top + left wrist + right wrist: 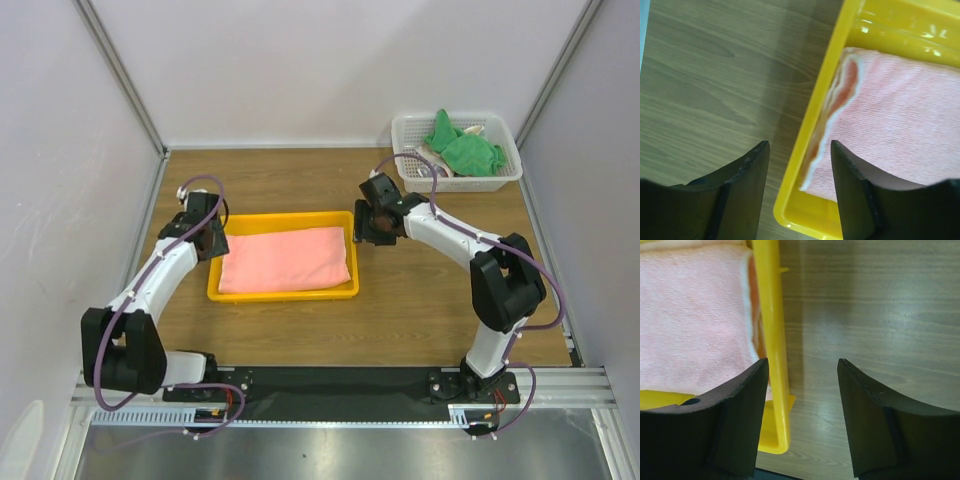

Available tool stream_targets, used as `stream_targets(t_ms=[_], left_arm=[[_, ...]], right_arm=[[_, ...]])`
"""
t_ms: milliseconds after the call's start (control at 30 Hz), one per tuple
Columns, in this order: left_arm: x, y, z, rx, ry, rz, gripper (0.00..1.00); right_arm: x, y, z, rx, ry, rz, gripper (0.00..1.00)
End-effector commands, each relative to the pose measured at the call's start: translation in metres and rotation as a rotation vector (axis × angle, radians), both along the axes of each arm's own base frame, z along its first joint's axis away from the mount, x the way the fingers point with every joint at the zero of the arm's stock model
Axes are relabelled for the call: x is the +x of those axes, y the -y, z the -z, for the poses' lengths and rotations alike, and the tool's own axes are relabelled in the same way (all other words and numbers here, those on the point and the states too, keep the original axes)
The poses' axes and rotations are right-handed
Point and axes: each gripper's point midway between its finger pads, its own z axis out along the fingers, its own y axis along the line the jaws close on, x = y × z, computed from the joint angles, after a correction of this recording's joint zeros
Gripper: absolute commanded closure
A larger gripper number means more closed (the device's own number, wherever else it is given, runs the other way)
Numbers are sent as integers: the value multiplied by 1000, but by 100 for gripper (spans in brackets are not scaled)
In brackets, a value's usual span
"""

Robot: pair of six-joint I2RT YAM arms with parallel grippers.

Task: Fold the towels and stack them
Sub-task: Neatly place the folded towel into the bin

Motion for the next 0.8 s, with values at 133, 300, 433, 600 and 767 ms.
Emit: stream_targets(t_ms=[133, 300, 433, 600, 767], left_arm=[[-1, -7, 27, 5, -44, 12, 53], [2, -12, 40, 31, -68, -1, 60], [15, -24, 52, 66, -103, -10, 62], [48, -36, 51, 47, -60, -6, 82], [106, -65, 27, 29, 64, -38, 91]], right_arm=[[-2, 1, 11, -6, -10, 13, 41], [4, 3, 6, -7, 13, 9, 41], [12, 3, -1, 22, 16, 11, 41], [24, 15, -16, 36, 39, 36, 42], [42, 30, -34, 59, 77, 81, 42]])
